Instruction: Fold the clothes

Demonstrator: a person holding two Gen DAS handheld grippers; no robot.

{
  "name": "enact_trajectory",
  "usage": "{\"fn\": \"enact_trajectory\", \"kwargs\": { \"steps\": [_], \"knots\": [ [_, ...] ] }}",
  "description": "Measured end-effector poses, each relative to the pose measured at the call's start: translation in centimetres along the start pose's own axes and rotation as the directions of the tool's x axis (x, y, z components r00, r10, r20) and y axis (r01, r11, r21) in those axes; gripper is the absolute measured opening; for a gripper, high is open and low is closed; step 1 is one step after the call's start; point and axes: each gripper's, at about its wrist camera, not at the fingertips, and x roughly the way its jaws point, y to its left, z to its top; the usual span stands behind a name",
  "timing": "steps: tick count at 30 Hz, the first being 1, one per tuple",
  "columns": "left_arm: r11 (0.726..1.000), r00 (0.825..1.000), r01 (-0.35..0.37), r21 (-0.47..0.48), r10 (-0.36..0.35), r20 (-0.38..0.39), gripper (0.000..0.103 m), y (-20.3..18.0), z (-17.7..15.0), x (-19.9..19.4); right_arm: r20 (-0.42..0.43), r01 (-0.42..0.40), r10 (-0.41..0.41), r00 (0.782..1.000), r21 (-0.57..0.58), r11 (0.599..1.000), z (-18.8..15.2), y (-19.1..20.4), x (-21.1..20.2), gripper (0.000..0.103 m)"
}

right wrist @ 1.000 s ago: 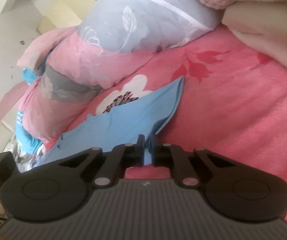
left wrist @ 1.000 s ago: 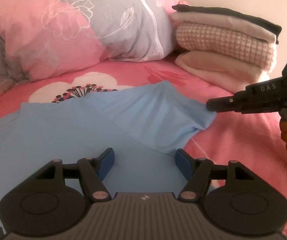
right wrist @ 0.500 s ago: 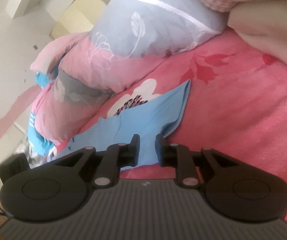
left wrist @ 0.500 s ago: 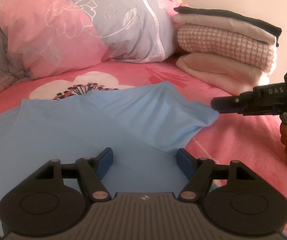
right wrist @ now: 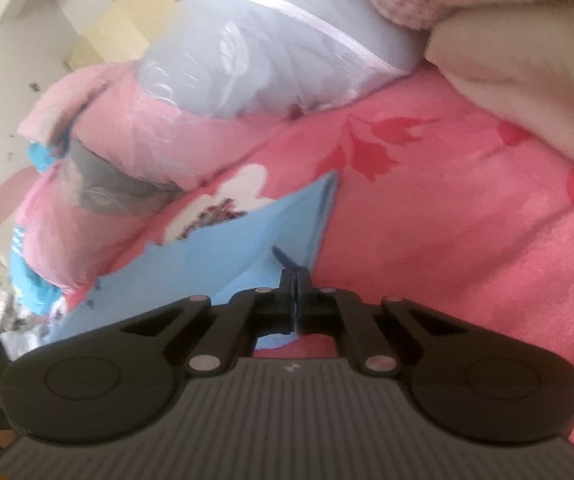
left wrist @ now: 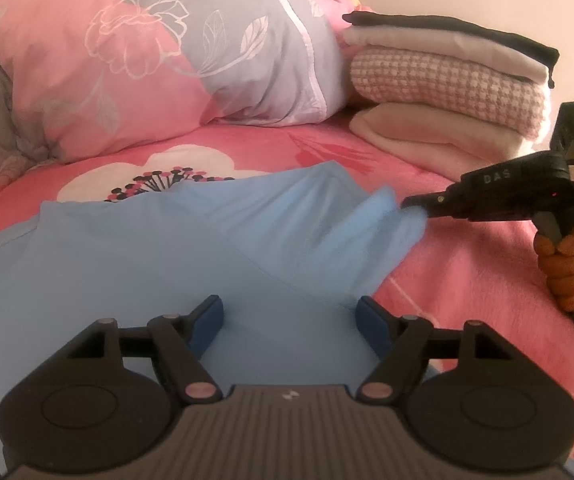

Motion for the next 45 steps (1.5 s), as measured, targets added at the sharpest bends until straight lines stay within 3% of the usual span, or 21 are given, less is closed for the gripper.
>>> {"fn": "enact_trajectory", "kwargs": {
  "steps": [3, 7, 10, 13, 18, 22, 25, 29, 33, 35, 37, 40, 42, 45],
  "knots": [
    [1.0, 1.0, 0.003, 0.001, -0.003, 0.0, 0.077, 0.0, 0.0, 0.0, 0.051, 0.087, -0.089, 0.995, 0.05, 0.995, 0.1, -0.6, -0.9, 0.003],
    [1.0, 1.0, 0.007, 0.001, -0.007, 0.0, 0.078, 0.0, -0.1, 0.1, 0.105, 0.028, -0.031, 0.994, 0.028, 0.999, 0.0, 0.6, -3.6, 0.003],
    [1.0, 1.0, 0.01, -0.002, -0.01, 0.0, 0.079, 0.0, -0.1, 0.0, 0.016, -0.06, 0.062, 0.998, -0.082, 0.995, -0.8, 3.3, -3.3, 0.004],
    [1.0, 1.0, 0.01, -0.003, -0.01, 0.001, 0.079, -0.1, -0.1, 0.0, -0.082, -0.098, 0.084, 0.993, -0.184, 0.978, -2.0, 5.8, -1.4, 0.004],
    [0.999, 0.999, 0.035, -0.026, -0.035, 0.006, 0.081, 0.4, -0.1, -0.1, -0.141, 0.007, -0.032, 0.99, -0.175, 0.985, -2.7, 4.4, 0.9, 0.0],
    [0.997, 0.998, 0.06, -0.043, -0.059, 0.011, 0.084, 0.8, -0.2, -0.1, -0.082, 0.099, -0.105, 0.991, -0.072, 0.992, -2.1, 3.0, -1.9, 0.0],
    [0.996, 0.998, 0.068, -0.048, -0.068, 0.011, 0.086, 0.9, -0.2, -0.2, -0.033, 0.187, -0.193, 0.981, -0.145, 0.972, -1.6, 5.0, -3.1, 0.006],
    [0.996, 0.997, 0.073, -0.053, -0.072, 0.011, 0.087, 1.0, -0.2, -0.2, -0.06, 0.01, -0.017, 0.998, -0.115, 0.993, -0.5, 7.5, -0.6, 0.006],
    [0.995, 0.997, 0.08, -0.064, -0.08, 0.015, 0.087, 1.2, -0.2, -0.3, -0.142, -0.039, 0.043, 0.989, 0.031, 0.999, -0.8, 6.0, 4.1, 0.006],
    [0.994, 0.996, 0.085, -0.072, -0.084, 0.018, 0.087, 1.4, -0.2, -0.3, -0.088, -0.005, 0.021, 0.996, 0.187, 0.982, -0.8, 2.2, 4.1, 0.0],
    [0.993, 0.996, 0.091, -0.081, -0.089, 0.02, 0.087, 1.5, -0.1, -0.4, 0.037, -0.03, 0.015, 0.999, 0.434, 0.9, -0.8, -2.1, 1.2, 0.0],
    [0.99, 0.996, 0.088, -0.113, -0.085, 0.027, 0.087, 2.0, 0.1, -0.8, 0.108, 0.086, -0.147, 0.983, 0.441, 0.894, -0.8, -2.4, -3.6, 0.007],
    [0.988, 0.999, 0.044, -0.147, -0.042, 0.016, 0.087, 2.4, 0.5, -1.5, 0.124, 0.045, -0.112, 0.986, 0.451, 0.891, -1.2, -1.4, -6.3, 0.01],
    [0.988, 0.999, -0.039, -0.152, 0.04, 0.003, 0.087, 2.5, 1.0, -4.0, 0.15, -0.019, -0.051, 0.987, 0.433, 0.901, -2.2, 1.3, -10.1, 0.025]
  ]
}}
